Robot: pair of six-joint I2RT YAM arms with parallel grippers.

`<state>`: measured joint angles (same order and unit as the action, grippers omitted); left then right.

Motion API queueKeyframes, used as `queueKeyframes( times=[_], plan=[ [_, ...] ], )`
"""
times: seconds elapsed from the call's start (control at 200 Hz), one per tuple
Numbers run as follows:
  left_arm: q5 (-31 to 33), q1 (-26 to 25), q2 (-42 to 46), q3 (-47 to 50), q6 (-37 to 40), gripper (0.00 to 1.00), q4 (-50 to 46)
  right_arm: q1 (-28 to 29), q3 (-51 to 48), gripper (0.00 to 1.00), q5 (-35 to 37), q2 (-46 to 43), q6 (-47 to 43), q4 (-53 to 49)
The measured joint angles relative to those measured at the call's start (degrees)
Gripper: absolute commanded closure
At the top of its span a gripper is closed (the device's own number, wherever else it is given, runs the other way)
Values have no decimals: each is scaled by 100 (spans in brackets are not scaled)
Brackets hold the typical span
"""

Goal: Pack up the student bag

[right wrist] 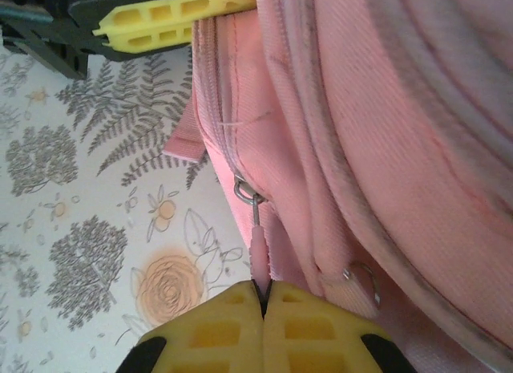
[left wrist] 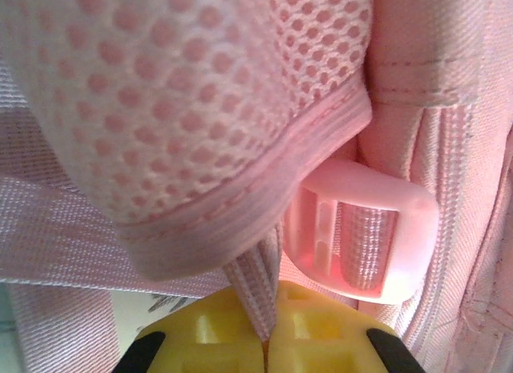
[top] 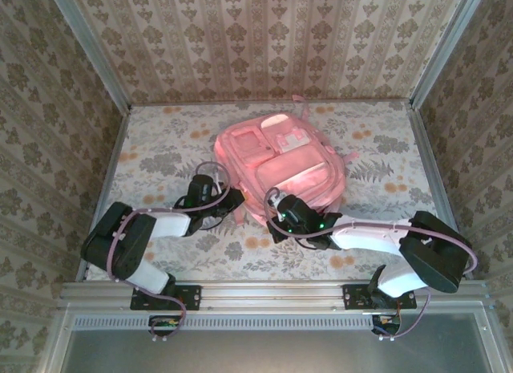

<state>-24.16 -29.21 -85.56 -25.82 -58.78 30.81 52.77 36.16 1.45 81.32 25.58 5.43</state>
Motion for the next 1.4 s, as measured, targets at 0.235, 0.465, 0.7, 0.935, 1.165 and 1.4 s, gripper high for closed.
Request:
queueKeyframes(
  times=[0.235,0.465,0.7,0.935,1.165,1.4],
  plan=[
    [125,-57,293,-162,339,100,-765,0,-201,100,-186,-490,20,52],
    [396,-212,264,-170,175,100,-767,-48,-247,100,-831,-157,81,339],
    [732,-424,107,-157,-671,100,-605,-114,-201,97,-1272,599,249,660],
    [1244,-682,380,-160,-1027,100,-776,-111,-201,68,-1357,748,339,863],
    [1674,-898,546,-160,-1180,100,-916,-85,-170,57,-1357,990,490,1126],
    [1956,-1025,546,-170,-1287,100,-946,-37,-162,65,-1215,1117,785,1355]
  ],
)
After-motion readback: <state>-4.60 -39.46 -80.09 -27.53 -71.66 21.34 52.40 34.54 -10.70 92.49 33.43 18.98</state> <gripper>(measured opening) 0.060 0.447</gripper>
